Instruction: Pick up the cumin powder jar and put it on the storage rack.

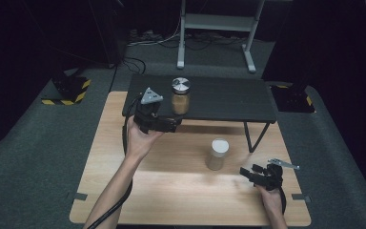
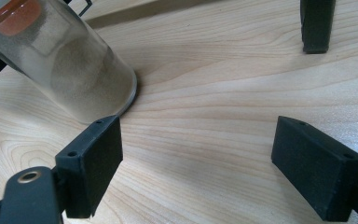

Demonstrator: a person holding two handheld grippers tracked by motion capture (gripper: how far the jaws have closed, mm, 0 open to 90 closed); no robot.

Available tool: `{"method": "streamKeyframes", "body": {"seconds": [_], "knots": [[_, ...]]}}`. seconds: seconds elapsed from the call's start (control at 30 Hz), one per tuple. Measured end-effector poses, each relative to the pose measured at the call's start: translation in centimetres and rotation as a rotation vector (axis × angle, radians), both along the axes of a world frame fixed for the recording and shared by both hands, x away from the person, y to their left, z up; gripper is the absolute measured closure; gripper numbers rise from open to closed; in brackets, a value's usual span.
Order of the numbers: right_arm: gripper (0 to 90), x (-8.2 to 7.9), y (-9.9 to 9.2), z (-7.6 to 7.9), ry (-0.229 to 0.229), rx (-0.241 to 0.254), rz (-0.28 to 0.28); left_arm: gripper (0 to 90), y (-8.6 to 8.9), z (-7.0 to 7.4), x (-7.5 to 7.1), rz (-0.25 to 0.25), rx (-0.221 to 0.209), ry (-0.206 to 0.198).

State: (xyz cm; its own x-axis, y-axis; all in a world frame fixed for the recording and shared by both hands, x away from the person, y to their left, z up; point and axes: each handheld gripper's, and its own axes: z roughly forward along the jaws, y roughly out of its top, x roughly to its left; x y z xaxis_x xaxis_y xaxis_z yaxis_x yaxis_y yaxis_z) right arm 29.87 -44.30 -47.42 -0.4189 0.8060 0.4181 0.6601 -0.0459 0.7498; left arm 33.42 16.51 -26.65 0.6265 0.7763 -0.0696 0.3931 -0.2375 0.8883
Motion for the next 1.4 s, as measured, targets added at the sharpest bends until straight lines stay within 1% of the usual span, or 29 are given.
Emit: {"method": "streamKeyframes", "body": {"seconds": [0.1,0.17,0.23,0.27,0.37,0.4,0.47,0.57,0.6,0.7,0.73,0.8,0.87,0.9,0.93,0.97,1.0,1.1,1.13,1.17,1.23,1.3,1.33,1.37,1.4], "knots": [[15.8,0.0,0.1,0.0,-0.001,-0.003,-0.001,0.6,0.5,-0.7,-1.0,-0.021,-0.024,-0.007],[15.9,0.0,0.1,0.0,0.0,-0.002,-0.002,0.6,0.5,-1.3,-1.6,-0.035,-0.022,-0.008],[15.8,0.0,0.1,0.0,-0.001,-0.003,-0.002,0.6,0.3,-2.0,-2.4,-0.053,-0.007,-0.008],[15.8,0.0,0.1,0.0,-0.001,-0.003,-0.002,0.6,0.3,-2.0,-2.4,-0.053,-0.007,-0.008],[15.9,0.0,0.1,0.0,-0.001,-0.004,-0.003,0.6,-0.1,-2.9,-3.0,-0.065,0.012,-0.004],[15.9,0.0,0.1,0.0,0.0,-0.004,-0.003,0.6,-0.4,-3.6,-3.3,-0.073,0.028,0.003],[15.8,0.0,0.1,0.0,-0.001,-0.003,-0.004,0.6,-0.5,-4.3,-3.6,-0.079,0.042,0.009],[15.7,0.0,0.1,0.0,-0.001,-0.003,-0.002,0.7,-0.2,-5.7,-4.1,-0.083,0.011,0.01],[15.5,0.0,0.1,0.0,-0.001,-0.002,-0.002,0.6,-0.2,-6.2,-4.2,-0.083,0.007,0.011],[15.3,0.0,0.0,0.0,-0.001,-0.001,0.0,0.6,-0.3,-7.6,-4.7,-0.073,0.01,0.012],[15.3,0.0,0.0,0.0,-0.001,-0.001,0.001,0.7,-0.3,-7.6,-4.7,-0.073,0.01,0.012],[15.2,0.0,0.0,0.0,-0.001,-0.001,0.002,0.6,-0.3,-8.4,-4.8,-0.067,0.009,0.017],[15.3,0.0,0.1,0.0,0.0,-0.002,0.001,0.7,-0.2,-9.7,-4.9,-0.058,0.0,0.029],[15.3,0.0,0.0,0.0,-0.001,-0.001,-0.001,0.8,-0.3,-10.3,-5.1,-0.049,-0.003,0.024],[15.2,-0.1,0.0,0.0,0.0,0.001,-0.005,0.8,-0.4,-11.0,-5.3,-0.04,0.004,0.021],[15.1,-0.1,0.0,0.0,0.0,0.003,-0.011,0.9,-0.6,-11.6,-5.3,-0.032,0.015,0.034],[15.1,-0.2,0.0,0.0,-0.001,0.004,-0.016,0.8,-0.6,-11.6,-5.3,-0.032,0.015,0.034],[15.0,-0.2,0.1,0.0,-0.001,0.004,-0.017,0.8,-1.1,-13.1,-5.1,-0.015,0.041,0.069],[14.9,-0.2,0.0,0.0,-0.001,0.004,-0.016,0.8,-1.1,-14.1,-4.8,-0.007,0.032,0.098],[15.0,-0.2,0.0,-0.1,-0.001,0.005,-0.016,0.8,-1.1,-14.1,-4.8,-0.007,0.032,0.098],[15.1,-0.2,0.0,0.0,-0.001,0.004,-0.016,0.8,-1.0,-15.1,-4.6,0.012,0.021,0.122],[15.2,-0.2,0.0,0.0,-0.001,0.004,-0.016,0.8,-0.9,-15.8,-4.5,0.029,0.017,0.137],[15.2,-0.2,0.0,0.0,-0.001,0.004,-0.016,0.8,-0.9,-15.8,-4.5,0.029,0.017,0.137],[15.3,-0.2,0.0,0.0,0.0,0.004,-0.016,1.0,-1.0,-16.4,-4.4,0.039,0.013,0.147],[15.3,-0.2,0.1,0.0,0.001,0.003,-0.016,1.2,-1.0,-16.5,-4.3,0.042,0.016,0.15]]}}
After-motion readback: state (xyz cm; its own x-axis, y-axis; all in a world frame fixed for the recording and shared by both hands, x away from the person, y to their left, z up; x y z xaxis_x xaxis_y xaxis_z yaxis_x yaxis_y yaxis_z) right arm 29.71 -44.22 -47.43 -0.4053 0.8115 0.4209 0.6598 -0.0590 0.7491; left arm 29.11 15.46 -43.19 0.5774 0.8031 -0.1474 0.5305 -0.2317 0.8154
